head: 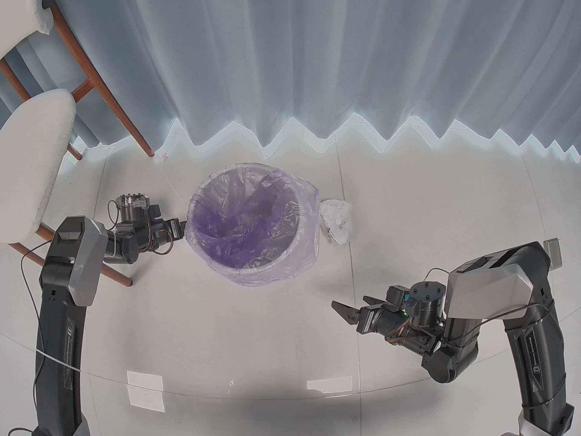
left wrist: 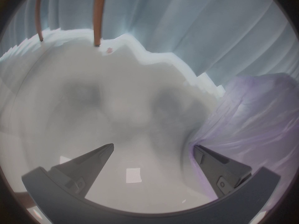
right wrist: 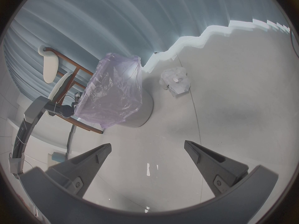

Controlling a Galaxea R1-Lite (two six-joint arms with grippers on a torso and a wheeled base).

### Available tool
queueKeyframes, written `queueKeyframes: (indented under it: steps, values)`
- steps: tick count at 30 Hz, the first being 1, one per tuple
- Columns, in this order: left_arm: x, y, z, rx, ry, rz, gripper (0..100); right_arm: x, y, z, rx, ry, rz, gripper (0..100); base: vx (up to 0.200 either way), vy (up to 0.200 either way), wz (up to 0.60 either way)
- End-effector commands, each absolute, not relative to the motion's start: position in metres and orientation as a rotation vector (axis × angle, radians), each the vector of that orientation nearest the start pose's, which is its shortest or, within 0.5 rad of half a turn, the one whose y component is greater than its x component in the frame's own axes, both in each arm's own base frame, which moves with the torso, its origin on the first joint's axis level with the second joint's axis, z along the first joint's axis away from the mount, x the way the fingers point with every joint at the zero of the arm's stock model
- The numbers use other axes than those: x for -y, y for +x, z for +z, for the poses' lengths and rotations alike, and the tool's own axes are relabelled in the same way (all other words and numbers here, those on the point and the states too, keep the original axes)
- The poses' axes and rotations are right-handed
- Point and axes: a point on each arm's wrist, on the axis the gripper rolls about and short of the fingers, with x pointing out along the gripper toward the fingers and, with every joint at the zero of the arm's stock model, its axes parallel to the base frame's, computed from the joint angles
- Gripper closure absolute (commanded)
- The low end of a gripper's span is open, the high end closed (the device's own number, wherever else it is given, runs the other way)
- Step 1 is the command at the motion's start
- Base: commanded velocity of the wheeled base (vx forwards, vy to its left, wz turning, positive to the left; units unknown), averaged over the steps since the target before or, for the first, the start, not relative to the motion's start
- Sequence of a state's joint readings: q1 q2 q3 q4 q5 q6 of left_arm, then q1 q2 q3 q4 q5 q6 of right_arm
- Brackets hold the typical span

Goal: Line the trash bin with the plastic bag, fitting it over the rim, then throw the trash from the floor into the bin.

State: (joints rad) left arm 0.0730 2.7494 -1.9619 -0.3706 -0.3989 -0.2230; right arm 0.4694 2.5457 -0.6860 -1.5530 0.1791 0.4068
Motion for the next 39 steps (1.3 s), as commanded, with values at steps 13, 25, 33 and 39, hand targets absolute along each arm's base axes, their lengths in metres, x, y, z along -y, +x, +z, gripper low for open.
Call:
queueKeyframes:
  steps: [13, 25, 33, 39]
  values:
    - [-0.033, 0.528, 0.030, -0.441, -0.382, -0.217, 0, -0.170, 0.327, -0.054, -0.427, 0.345, 0.573, 0, 0.000, 0.000, 0.00]
    - [-0.019, 0.421, 0.120, -0.416, -0.425, -0.250, 0, -0.172, 0.332, -0.050, -0.407, 0.375, 0.569, 0, 0.000, 0.000, 0.00]
    - [-0.022, 0.298, 0.208, -0.120, -0.362, -0.362, 0, -0.168, 0.353, -0.019, -0.340, 0.627, 0.525, 0, 0.000, 0.000, 0.00]
    - [-0.029, 0.245, 0.238, -0.011, -0.328, -0.348, 0, -0.153, 0.384, 0.005, -0.358, 0.643, 0.440, 0, 0.033, 0.000, 0.00]
